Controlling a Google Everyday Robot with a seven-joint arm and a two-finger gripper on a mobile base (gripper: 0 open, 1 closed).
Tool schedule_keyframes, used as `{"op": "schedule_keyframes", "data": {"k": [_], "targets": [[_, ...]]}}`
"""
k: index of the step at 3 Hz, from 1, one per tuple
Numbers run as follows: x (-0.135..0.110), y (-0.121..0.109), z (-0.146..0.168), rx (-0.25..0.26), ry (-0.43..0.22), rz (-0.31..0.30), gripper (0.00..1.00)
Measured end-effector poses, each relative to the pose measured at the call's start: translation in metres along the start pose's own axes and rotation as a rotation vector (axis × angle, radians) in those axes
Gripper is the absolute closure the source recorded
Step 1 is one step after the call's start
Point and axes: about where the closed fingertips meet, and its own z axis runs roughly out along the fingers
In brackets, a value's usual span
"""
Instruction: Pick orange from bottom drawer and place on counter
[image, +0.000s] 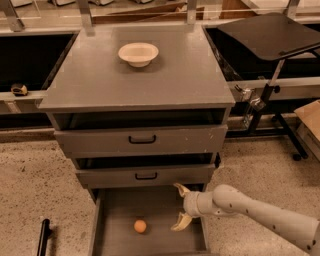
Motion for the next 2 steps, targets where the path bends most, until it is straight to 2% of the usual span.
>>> {"op": "schedule_keyframes", "data": {"k": [1, 2], "targets": [[0.0172, 0.031, 0.0296, -0.036, -0.028, 0.042, 0.0], [0.0184, 0.0332, 0.0367, -0.083, -0.037, 0.05, 0.0]]}}
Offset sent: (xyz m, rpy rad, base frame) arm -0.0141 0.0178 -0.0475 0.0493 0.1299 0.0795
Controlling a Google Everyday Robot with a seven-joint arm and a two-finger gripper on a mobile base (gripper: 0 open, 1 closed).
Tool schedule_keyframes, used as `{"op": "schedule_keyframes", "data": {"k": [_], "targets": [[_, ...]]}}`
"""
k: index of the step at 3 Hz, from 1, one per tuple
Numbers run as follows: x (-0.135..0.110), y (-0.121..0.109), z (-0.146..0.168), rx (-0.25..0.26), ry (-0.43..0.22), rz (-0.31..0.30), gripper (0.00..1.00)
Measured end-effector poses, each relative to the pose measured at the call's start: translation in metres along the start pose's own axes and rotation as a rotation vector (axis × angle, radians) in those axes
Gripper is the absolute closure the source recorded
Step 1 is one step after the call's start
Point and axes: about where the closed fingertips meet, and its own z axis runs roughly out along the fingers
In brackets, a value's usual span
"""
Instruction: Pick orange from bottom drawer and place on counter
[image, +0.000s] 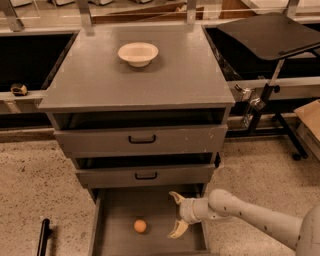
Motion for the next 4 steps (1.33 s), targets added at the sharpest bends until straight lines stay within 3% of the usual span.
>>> {"op": "schedule_keyframes", "data": {"k": [1, 2, 3, 4], "targets": [[0.013, 0.013, 0.045, -0.144, -0.03, 0.011, 0.0], [0.016, 0.022, 0.097, -0.224, -0.091, -0.028, 0.0], [0.017, 0.023, 0.127, -0.216, -0.116, -0.058, 0.0], [0.02, 0.023, 0.146, -0.178, -0.097, -0.074, 0.0]]}}
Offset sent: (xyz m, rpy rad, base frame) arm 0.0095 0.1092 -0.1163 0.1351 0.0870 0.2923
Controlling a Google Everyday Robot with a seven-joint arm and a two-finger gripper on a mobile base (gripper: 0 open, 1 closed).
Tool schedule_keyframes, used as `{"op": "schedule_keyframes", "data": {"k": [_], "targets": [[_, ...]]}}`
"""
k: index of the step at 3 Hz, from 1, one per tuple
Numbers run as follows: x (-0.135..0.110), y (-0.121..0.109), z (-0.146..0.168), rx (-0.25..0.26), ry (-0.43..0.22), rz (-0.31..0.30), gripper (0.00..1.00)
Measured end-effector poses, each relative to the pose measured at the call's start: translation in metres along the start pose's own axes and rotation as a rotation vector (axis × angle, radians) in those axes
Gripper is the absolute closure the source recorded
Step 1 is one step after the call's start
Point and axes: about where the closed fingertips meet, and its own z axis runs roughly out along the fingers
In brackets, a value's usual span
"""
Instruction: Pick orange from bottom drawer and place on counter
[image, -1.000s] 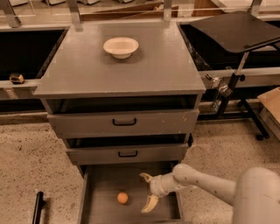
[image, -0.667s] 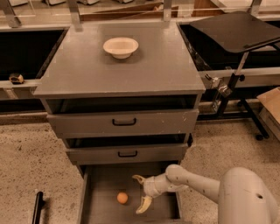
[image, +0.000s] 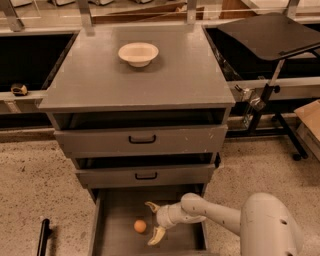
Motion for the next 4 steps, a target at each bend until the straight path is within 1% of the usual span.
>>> {"op": "schedule_keyframes", "data": {"k": [1, 2, 3, 4], "targets": [[0.015, 0.007, 0.032, 0.02, 0.042, 0.023, 0.0], [0.024, 0.013, 0.058, 0.011, 0.066, 0.068, 0.0], [0.032, 0.016, 0.069, 0.008, 0.062, 0.127, 0.0], [0.039, 0.016, 0.073, 0.012, 0.049, 0.174, 0.18]]}}
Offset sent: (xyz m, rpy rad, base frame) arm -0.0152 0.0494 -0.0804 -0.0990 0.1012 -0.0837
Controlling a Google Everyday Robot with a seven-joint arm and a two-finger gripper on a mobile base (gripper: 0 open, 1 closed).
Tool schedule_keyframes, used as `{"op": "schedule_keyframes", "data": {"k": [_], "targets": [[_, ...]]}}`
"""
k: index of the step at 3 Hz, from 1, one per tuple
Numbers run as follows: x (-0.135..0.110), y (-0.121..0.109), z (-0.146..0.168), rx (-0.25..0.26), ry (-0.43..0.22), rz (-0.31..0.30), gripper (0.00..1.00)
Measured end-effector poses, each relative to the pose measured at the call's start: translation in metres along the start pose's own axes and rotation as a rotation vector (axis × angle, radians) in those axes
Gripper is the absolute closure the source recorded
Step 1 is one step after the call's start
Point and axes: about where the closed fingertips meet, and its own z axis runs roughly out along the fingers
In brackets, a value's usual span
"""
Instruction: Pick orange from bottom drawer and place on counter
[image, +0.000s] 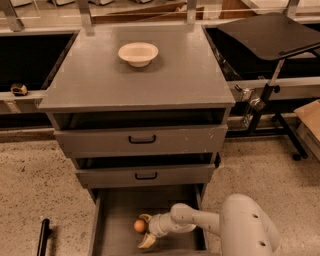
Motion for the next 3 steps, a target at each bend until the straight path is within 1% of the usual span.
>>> {"op": "schedule_keyframes", "data": {"k": [1, 2, 3], "targets": [[0.014, 0.0, 0.007, -0.003, 0.017, 0.028, 0.41], [0.015, -0.001, 0.009, -0.009, -0.027, 0.057, 0.65], [0.004, -0.005, 0.002, -0.023, -0.131, 0.079, 0.88]]}}
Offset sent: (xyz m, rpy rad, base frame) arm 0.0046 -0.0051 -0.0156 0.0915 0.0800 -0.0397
